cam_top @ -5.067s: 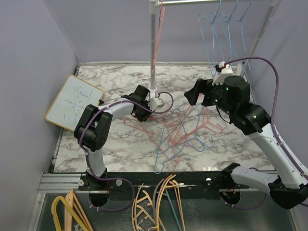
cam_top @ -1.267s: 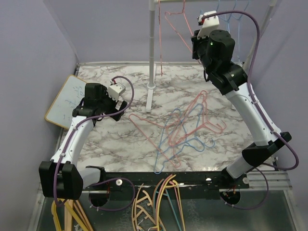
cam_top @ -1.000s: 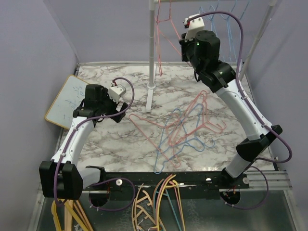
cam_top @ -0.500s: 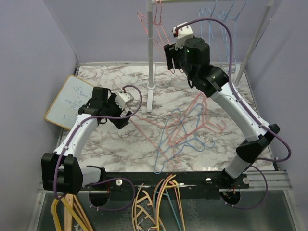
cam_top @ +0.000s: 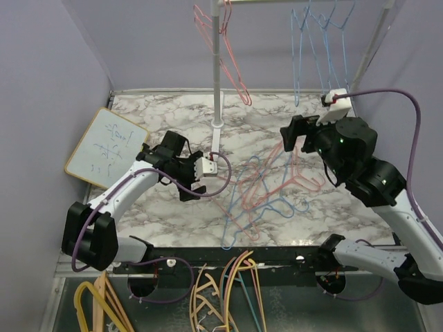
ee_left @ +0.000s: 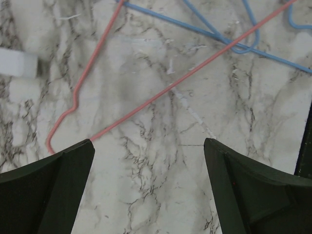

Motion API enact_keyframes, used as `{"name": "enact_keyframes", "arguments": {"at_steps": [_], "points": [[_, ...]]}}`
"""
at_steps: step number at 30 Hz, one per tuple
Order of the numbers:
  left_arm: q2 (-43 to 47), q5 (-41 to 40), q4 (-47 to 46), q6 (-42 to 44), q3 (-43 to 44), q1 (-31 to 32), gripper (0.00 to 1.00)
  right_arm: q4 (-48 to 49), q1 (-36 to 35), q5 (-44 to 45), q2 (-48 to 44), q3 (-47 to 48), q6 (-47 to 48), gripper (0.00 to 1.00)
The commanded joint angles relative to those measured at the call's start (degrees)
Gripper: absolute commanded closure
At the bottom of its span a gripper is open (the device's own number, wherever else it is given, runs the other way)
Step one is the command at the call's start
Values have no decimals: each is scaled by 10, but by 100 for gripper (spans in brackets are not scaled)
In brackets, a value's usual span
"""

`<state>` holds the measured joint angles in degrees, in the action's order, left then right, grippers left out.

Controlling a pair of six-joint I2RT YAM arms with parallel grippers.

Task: Organize the hangers

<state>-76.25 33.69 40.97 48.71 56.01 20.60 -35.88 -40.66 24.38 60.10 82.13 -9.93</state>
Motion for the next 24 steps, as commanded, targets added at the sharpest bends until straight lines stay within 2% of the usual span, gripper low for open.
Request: {"name": "enact_keyframes", "arguments": {"at_steps": [1,7,12,17,24], "points": [[-2,35,23,93,-19,41,3,-82,-3,3,-78,-79,-105,5],[-62,-10,-10,131,-24,57,7,-104,-3,-11,-144,-111,-177,5],[-75,-32,-95,138,-58,79,6,-103,-3,-38,-145,-150,-207,5],[-97,-43,-126,161,-66,102,7,-73,-3,-73,-141,-198,-229,6],[-141,-36,-127,175,-45,116,18,-46,-3,-107,-140,-230,-242,7]]}}
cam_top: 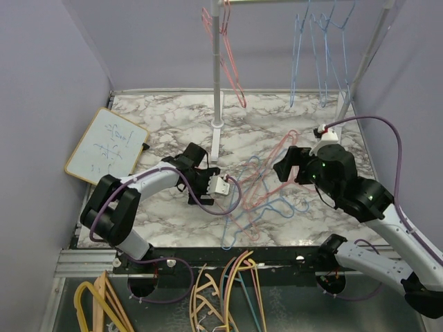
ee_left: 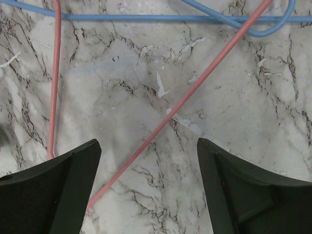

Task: Organize the hangers

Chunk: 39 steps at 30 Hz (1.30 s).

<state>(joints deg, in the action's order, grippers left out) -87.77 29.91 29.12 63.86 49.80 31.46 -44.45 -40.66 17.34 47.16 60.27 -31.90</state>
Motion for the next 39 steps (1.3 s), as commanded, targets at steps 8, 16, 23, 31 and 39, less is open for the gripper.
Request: {"name": "enact_keyframes", "arguments": {"at_steps": [8,16,23,31,39], "points": [[-45,5,-19,27,5,26,31,34,-3,-43,-25,-37,-33,9],[-58,15,-15,5,10,44,99,60,-3,-91,-17,-90,-63,10],[-42,11,18,29,13,57,100,119,-3,-130,14,-164,-80,10],[6,16,114,49,56,64,100,201,-3,-149,70,-219,-71,9],[33,21,166,27,97,72,100,299,-3,-196,162,-261,-64,9]]}}
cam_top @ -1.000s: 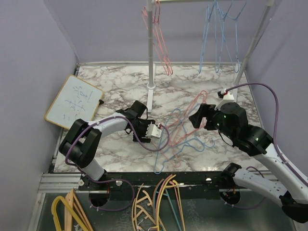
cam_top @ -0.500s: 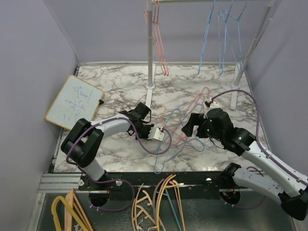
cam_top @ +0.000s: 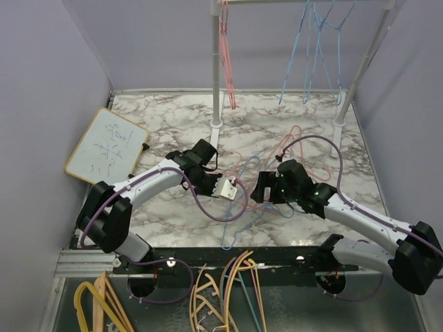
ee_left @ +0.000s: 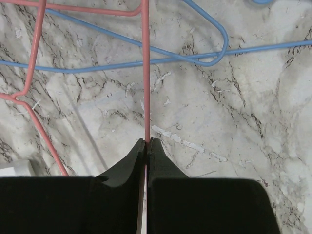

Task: Organize the hangers

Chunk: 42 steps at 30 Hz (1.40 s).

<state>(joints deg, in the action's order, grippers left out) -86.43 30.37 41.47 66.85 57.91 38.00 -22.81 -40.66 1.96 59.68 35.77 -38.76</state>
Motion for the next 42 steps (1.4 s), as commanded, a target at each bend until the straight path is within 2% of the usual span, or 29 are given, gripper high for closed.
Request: {"name": "enact_keyframes", "arguments": {"at_steps": [1,6,9,13,16,17,26,27,29,31,34,35,38,42], "points": [[21,16,44,-5,18,7,100,91,-3,-50,52,-18,4,9],[31,17,50,-19,25,12,100,127,-3,-65,99,-23,1,9],[34,17,51,-24,30,12,100,152,-2,-92,115,-24,-2,18],[34,15,42,-30,30,13,100,181,-2,-127,127,-24,-9,48],[34,14,35,-36,28,13,100,182,-2,-132,119,-24,-11,87],[34,13,32,-39,27,13,100,179,-2,-131,112,-24,-12,97],[33,0,5,-83,37,15,99,142,-2,-101,12,-19,-22,99],[33,-1,3,-91,43,16,95,133,-2,-96,-2,-16,-23,99],[30,-6,0,-113,54,17,80,112,-2,-83,-31,-7,-20,99],[32,-9,4,-139,73,20,70,84,-2,-68,-65,8,-7,99],[38,-16,11,-185,110,21,60,19,-2,-32,-92,41,17,99],[40,-18,17,-195,125,21,54,-10,-2,-20,-96,57,26,99],[45,-24,39,-222,170,22,49,-88,-2,13,-106,104,49,99],[48,-31,67,-249,241,17,49,-134,-2,31,-135,147,63,99]]}}
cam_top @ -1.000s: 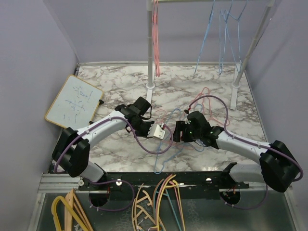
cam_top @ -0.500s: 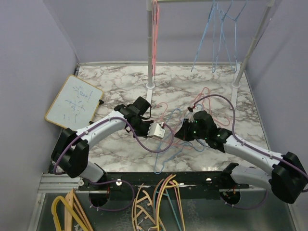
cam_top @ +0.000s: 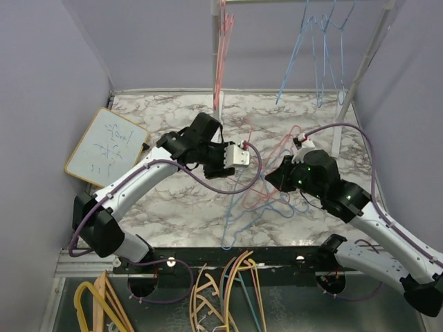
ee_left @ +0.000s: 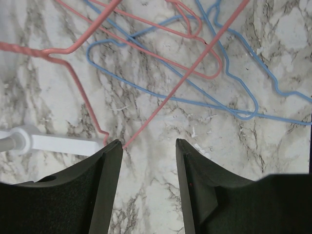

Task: Organize the hangers

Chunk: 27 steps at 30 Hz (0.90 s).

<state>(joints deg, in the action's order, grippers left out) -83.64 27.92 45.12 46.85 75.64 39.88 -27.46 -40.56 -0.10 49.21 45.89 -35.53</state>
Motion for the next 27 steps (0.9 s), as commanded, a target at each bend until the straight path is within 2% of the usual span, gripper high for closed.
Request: {"name": "enact_keyframes", "arguments": {"at_steps": [1,6,12,16,18,19,20,21,25,27], "points": [[21,2,38,-59,83,-9,49,-97,-3,54,-36,58,33,99],[17,90,96,-88,203,-60,50,-147,-3,66,-44,119,49,99],[-8,178,192,-73,342,-98,49,-179,-3,73,-48,179,71,99],[-19,227,206,-103,437,-153,47,-188,-3,100,-42,227,93,99],[-22,224,191,-137,475,-185,37,-188,-3,122,-28,259,112,99],[-21,219,174,-156,483,-200,13,-190,-3,133,-15,281,122,99],[-18,205,148,-183,480,-214,2,-192,-3,146,0,304,135,99],[-12,177,108,-223,460,-225,1,-196,-3,160,18,333,146,99],[17,-100,-54,-385,323,-253,1,-212,-3,227,99,471,188,99],[31,-172,-81,-428,279,-266,1,-202,-3,246,139,527,212,99]]}}
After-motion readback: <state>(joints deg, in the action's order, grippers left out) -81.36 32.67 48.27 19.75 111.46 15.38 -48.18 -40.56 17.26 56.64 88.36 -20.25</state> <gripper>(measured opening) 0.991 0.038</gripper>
